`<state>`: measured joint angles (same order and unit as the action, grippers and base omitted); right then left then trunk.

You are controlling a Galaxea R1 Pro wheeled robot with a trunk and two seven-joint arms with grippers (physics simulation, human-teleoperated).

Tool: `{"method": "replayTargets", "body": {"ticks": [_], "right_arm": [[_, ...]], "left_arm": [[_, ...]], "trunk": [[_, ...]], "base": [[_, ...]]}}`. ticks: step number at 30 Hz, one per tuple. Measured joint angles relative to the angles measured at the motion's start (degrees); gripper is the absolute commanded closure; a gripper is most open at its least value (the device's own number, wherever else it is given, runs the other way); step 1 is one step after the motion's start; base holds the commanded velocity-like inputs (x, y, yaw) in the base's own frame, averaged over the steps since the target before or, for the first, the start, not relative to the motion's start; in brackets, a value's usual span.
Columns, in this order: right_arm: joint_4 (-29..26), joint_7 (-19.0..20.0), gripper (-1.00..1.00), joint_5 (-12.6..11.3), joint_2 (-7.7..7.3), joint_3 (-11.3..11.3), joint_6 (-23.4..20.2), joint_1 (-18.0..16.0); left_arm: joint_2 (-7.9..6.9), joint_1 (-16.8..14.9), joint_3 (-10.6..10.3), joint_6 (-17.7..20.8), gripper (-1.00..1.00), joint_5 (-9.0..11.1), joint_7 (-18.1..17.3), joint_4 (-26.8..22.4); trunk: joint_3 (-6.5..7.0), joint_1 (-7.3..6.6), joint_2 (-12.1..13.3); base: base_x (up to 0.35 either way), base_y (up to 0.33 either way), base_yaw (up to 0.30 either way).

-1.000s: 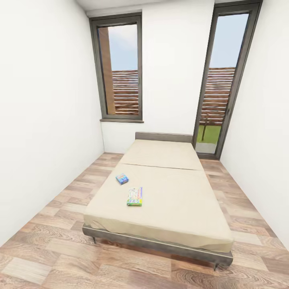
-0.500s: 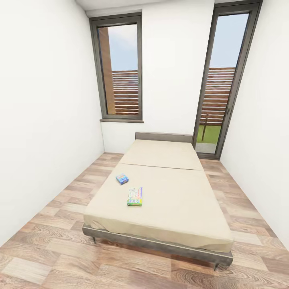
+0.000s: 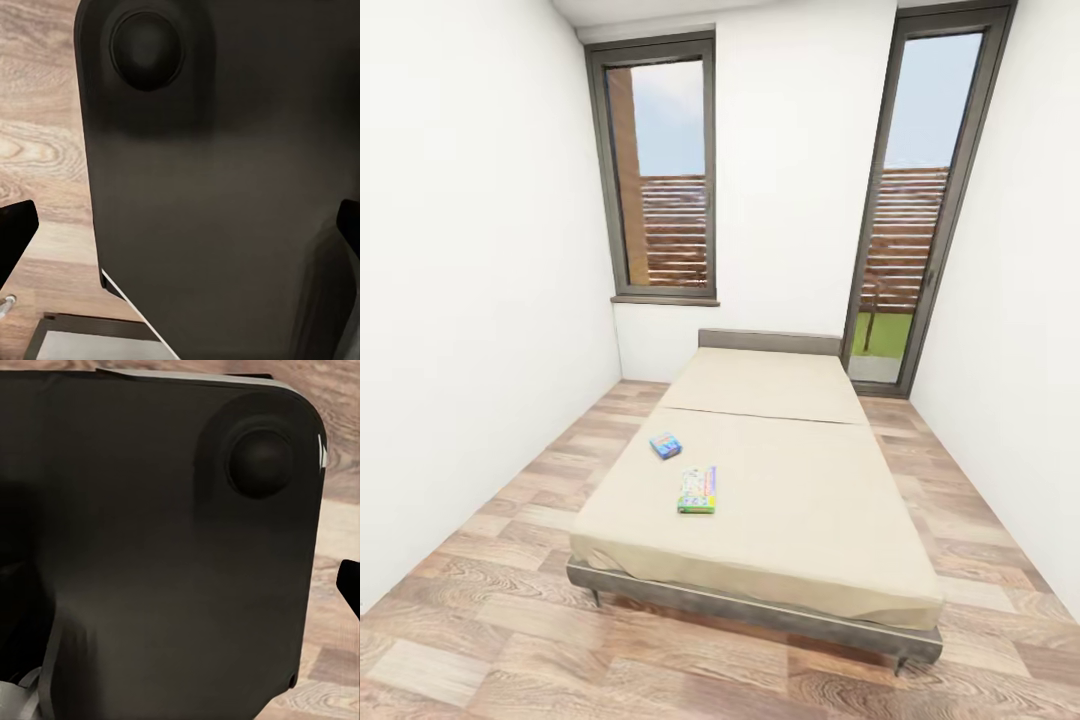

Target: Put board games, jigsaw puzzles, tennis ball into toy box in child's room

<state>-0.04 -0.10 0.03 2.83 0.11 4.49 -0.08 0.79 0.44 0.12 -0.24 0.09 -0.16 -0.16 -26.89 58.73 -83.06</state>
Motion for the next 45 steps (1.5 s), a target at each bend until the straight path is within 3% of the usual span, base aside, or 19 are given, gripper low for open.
{"method": "replayTargets", "body": {"ticks": [24, 35, 45], "right_arm": [[0.0, -0.1, -1.00, -0.2, 0.23, 0.1, 0.2, 0.0], [0.0, -0.1, -1.00, 0.0, 0.21, 0.1, 0.1, 0.0], [0.0, -0.1, -1.00, -0.4, -0.30, -0.2, 0.3, 0.0]], "left_arm": [[0.30, 0.0, 0.1, -0.7, -1.00, 0.2, -0.1, 0.0], [0.47, 0.0, 0.2, -0.7, -1.00, 0.2, -0.1, 0.0], [0.16, -0.1, 0.4, -0.8, -1.00, 0.3, -0.1, 0.0]], "trunk": [[0.00, 0.00, 0.0], [1.97, -2.41, 4.4], [3.77, -4.61, 8.4]], "base": [[0.000, 0.000, 0.260], [0.000, 0.000, 0.253], [0.000, 0.000, 0.041]]}}
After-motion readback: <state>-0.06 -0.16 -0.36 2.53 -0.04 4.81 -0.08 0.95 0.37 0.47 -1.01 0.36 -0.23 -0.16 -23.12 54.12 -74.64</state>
